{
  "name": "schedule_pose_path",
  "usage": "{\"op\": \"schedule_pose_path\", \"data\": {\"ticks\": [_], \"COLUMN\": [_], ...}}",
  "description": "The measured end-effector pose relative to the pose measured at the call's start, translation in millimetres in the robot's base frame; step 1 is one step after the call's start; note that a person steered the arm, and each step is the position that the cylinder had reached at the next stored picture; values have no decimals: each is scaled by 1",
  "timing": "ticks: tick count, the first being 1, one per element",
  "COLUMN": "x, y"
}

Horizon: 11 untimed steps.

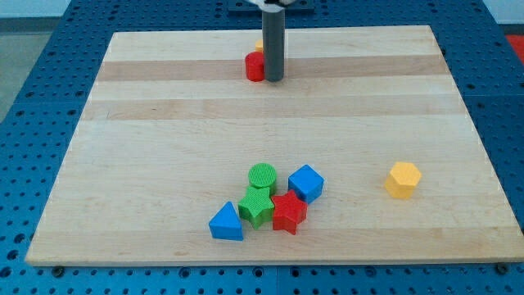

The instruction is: Move the yellow hexagon below the yellow heart

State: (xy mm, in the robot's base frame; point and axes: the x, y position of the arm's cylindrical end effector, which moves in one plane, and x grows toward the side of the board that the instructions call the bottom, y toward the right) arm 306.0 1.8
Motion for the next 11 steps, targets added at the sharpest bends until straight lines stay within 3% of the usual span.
{"op": "schedule_pose_path", "data": {"ticks": [1, 2, 3, 4, 5, 6, 7, 8, 9, 10, 11], "x": [5, 65, 137, 242, 245, 191, 184, 141, 102, 131, 159], "y": [9, 115, 229, 227, 138, 137, 173, 184, 99, 141, 81]}}
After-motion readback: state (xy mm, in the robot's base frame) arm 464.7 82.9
